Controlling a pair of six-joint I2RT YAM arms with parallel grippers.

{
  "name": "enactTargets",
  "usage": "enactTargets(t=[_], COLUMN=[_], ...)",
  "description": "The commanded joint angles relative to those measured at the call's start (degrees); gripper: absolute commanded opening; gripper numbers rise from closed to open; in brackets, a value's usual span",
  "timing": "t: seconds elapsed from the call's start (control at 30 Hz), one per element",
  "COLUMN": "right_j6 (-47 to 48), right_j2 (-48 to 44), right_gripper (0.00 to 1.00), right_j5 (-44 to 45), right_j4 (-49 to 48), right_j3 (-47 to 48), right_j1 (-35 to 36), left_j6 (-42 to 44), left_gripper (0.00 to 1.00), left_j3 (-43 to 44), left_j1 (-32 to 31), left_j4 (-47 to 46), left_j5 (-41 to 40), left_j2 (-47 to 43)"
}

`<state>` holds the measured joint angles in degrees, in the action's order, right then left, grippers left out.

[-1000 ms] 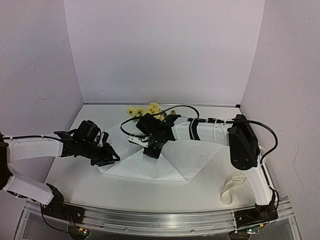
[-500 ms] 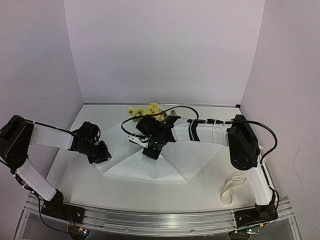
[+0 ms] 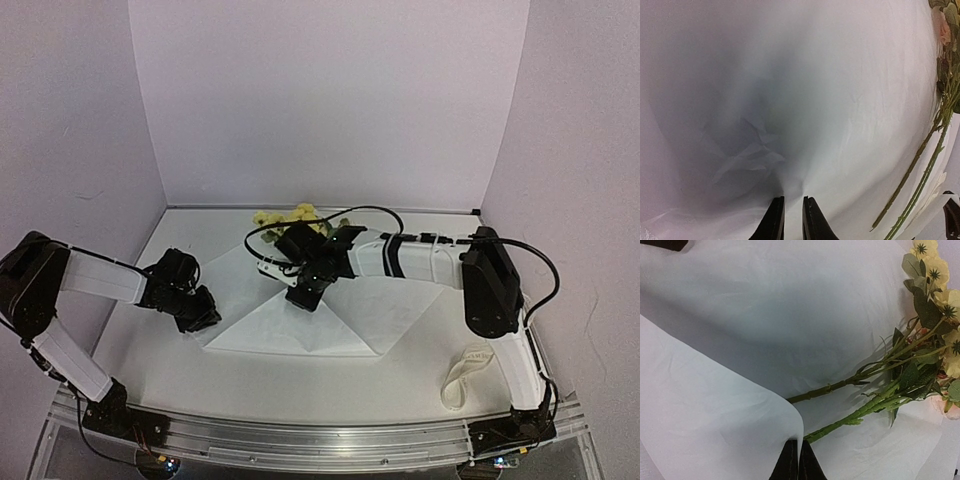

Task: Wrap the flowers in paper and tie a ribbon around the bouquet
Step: Fold the bottom corner of the flattened wrapping paper at the center of the board.

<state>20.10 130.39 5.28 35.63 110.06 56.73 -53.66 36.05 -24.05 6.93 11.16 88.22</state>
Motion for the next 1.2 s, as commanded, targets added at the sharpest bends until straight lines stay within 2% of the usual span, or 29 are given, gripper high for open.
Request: enactTargets(t=[0.0, 0.4, 0.7, 0.87, 1.0, 1.17], right_j6=[0.28, 0.73, 0.13, -0.59, -0.62, 0.02], right_j2=[0.20, 6.93, 8.11, 8.04, 8.48, 8.95], right_gripper=[0.00, 0.00, 0.00, 0.02, 0.02, 0.02], right_j5=[0.56, -1.65, -2.65, -3.65, -3.98, -4.49], right_j4=[-1.62, -1.66, -2.27, -2.41, -2.41, -2.52], right_j3=[4.74, 8.99, 10.09, 10.40, 10.70, 10.91], right_j1=[-2.22, -3.69, -3.66, -3.63, -3.64, -3.61], left_j6=[0.37, 3.44, 11.73, 16.13, 16.99, 15.25], left_gripper=[0.15, 0.18, 0.40, 0.47, 0.46, 0.32], left_j3=[-2.69, -0.57, 8.58, 15.53, 18.29, 17.17], left_j1=[-0.06, -0.03, -0.09, -2.40, -8.09, -14.34], left_j4=[7.64, 10.38, 15.99, 18.76, 18.32, 13.84], left_j5=[-2.24, -2.31, -5.28, -6.68, -6.93, -3.26], left_j2=[-0.69, -2.75, -8.45, -9.85, -7.95, -2.77])
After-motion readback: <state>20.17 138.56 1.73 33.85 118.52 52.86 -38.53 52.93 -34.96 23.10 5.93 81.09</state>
